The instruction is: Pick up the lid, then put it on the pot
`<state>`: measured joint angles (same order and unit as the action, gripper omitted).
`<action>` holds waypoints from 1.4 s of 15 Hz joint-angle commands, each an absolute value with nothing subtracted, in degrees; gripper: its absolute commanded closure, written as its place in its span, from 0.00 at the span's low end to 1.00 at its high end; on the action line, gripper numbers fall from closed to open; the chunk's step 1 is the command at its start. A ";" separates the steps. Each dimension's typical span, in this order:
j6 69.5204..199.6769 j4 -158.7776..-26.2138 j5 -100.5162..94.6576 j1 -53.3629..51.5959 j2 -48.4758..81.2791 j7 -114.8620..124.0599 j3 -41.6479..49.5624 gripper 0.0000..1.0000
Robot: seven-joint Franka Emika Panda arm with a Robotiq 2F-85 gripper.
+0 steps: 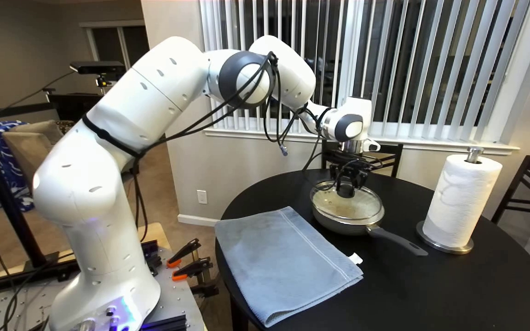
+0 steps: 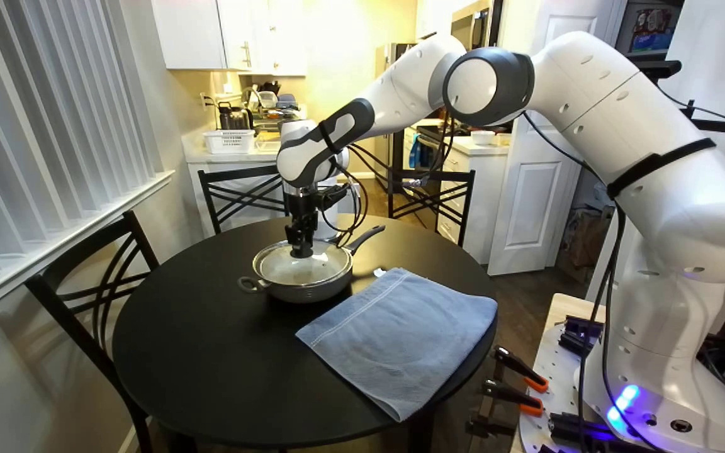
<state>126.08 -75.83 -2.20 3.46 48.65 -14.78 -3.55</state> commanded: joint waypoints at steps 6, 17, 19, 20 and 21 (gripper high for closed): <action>124.62 -68.18 -2.01 3.56 51.82 -14.88 -2.89 0.67; 121.38 -62.64 -2.18 3.93 55.13 -14.96 -1.54 0.67; 121.60 -63.61 -2.28 3.90 54.63 -15.25 -1.59 0.67; 121.78 -64.05 -2.34 3.90 54.46 -15.26 -1.55 0.67; 121.95 -64.61 -2.30 4.00 54.24 -15.36 -1.58 0.67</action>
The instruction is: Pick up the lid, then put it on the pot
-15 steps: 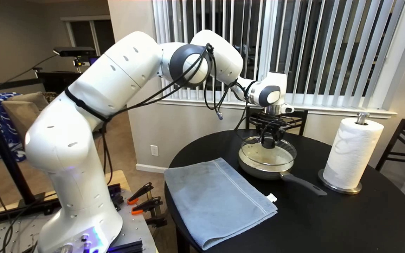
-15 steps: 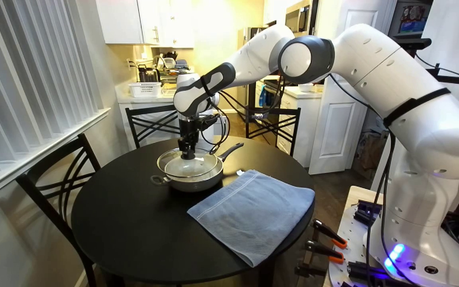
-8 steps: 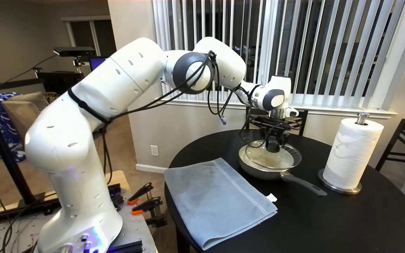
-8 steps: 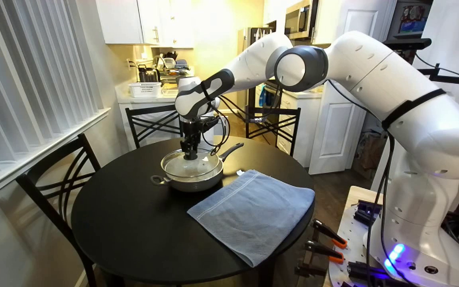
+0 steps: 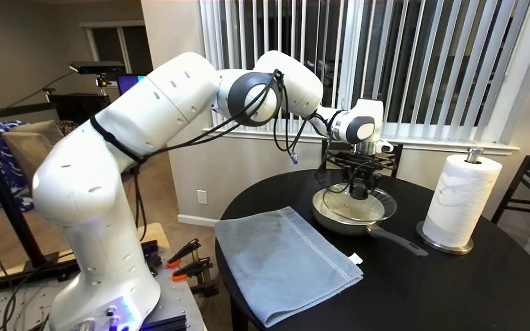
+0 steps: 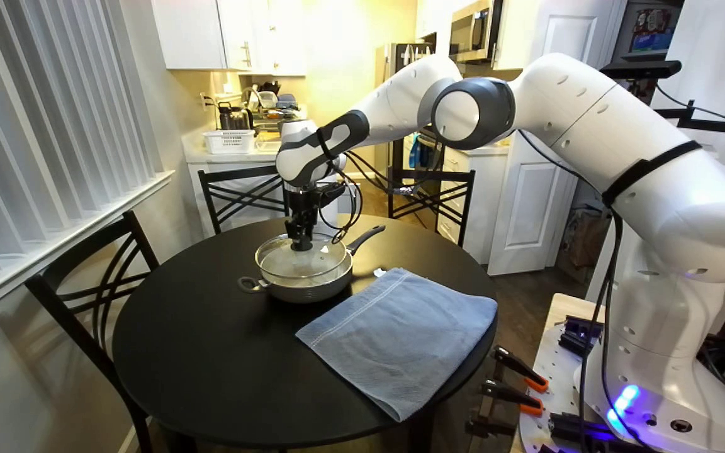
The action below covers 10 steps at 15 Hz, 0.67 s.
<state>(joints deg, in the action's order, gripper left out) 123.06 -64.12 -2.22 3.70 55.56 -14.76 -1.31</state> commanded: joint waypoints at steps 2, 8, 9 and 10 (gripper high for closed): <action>122.07 -65.72 -2.22 4.19 53.69 -15.65 -1.68 0.67; 123.95 -69.56 -2.60 4.01 51.75 -16.07 -1.72 0.67; 124.68 -70.52 -2.48 4.13 51.18 -16.13 -1.82 0.67; 125.18 -71.36 -2.31 4.30 50.67 -16.31 -1.99 0.67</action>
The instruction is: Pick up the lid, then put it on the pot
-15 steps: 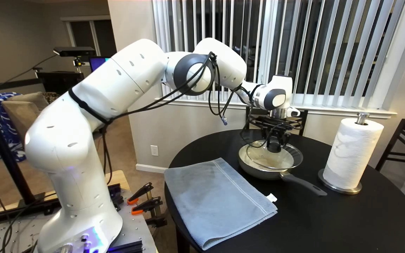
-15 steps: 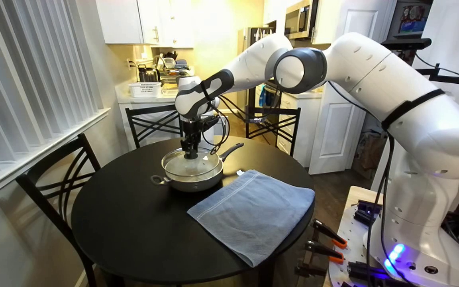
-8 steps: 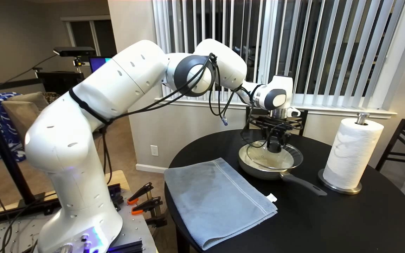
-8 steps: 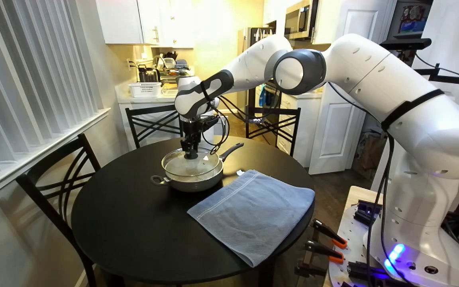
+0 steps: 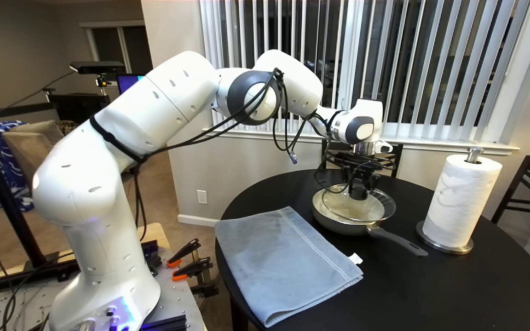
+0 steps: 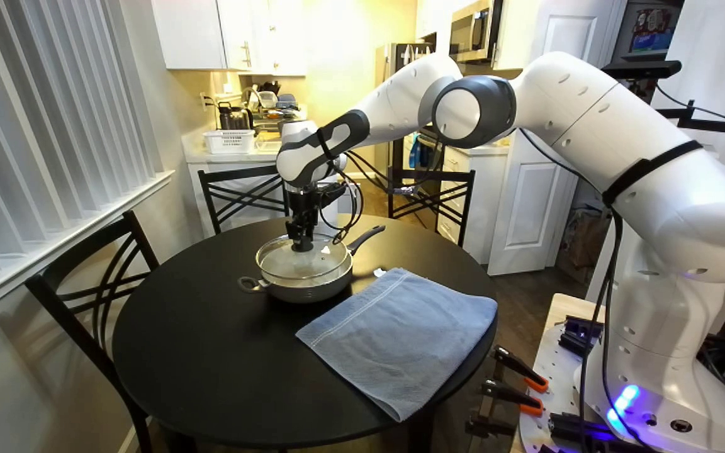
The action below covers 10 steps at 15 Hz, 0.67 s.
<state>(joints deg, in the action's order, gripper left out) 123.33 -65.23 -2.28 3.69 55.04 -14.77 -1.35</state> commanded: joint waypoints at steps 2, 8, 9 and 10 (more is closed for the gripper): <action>125.87 -73.21 -2.22 4.42 49.62 -16.52 -2.13 0.67; 128.35 -80.56 -2.52 4.19 45.60 -17.23 -2.53 0.67; 128.63 -81.50 -2.55 4.17 45.08 -17.32 -2.60 0.67; 128.68 -82.26 -2.58 4.13 44.59 -17.30 -2.66 0.67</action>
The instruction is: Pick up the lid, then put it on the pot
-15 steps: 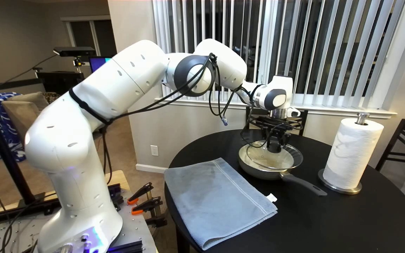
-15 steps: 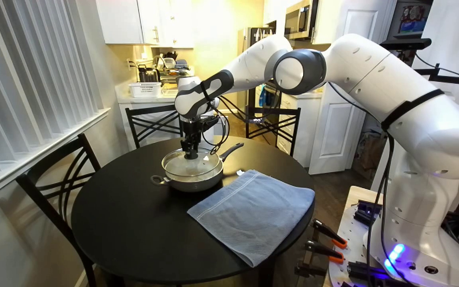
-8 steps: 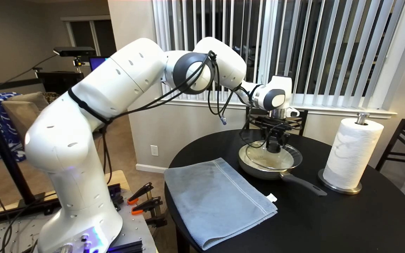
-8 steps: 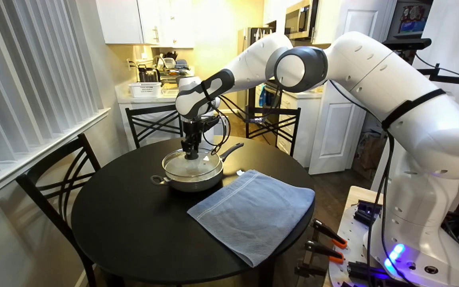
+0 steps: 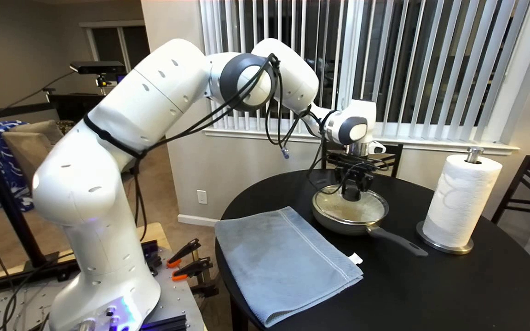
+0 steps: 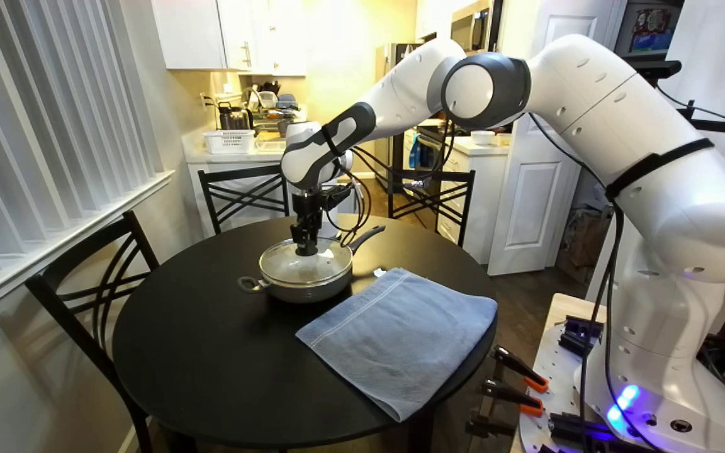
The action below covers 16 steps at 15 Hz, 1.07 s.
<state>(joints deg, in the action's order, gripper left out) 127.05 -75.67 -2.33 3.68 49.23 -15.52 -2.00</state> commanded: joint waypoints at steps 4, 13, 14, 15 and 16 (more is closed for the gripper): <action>129.40 -84.85 -2.72 3.95 43.39 -17.20 -2.89 0.67; 129.45 -86.14 -3.14 3.46 42.51 -16.31 -2.54 0.11; 129.46 -86.29 -3.14 3.45 42.28 -16.32 -2.54 0.05; 129.51 -86.48 -3.13 3.44 42.00 -16.28 -2.53 0.01; 129.59 -86.77 -3.13 3.43 41.66 -16.27 -2.51 0.00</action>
<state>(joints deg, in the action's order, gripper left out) 128.54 -82.65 -2.57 3.47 45.10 -15.55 -2.47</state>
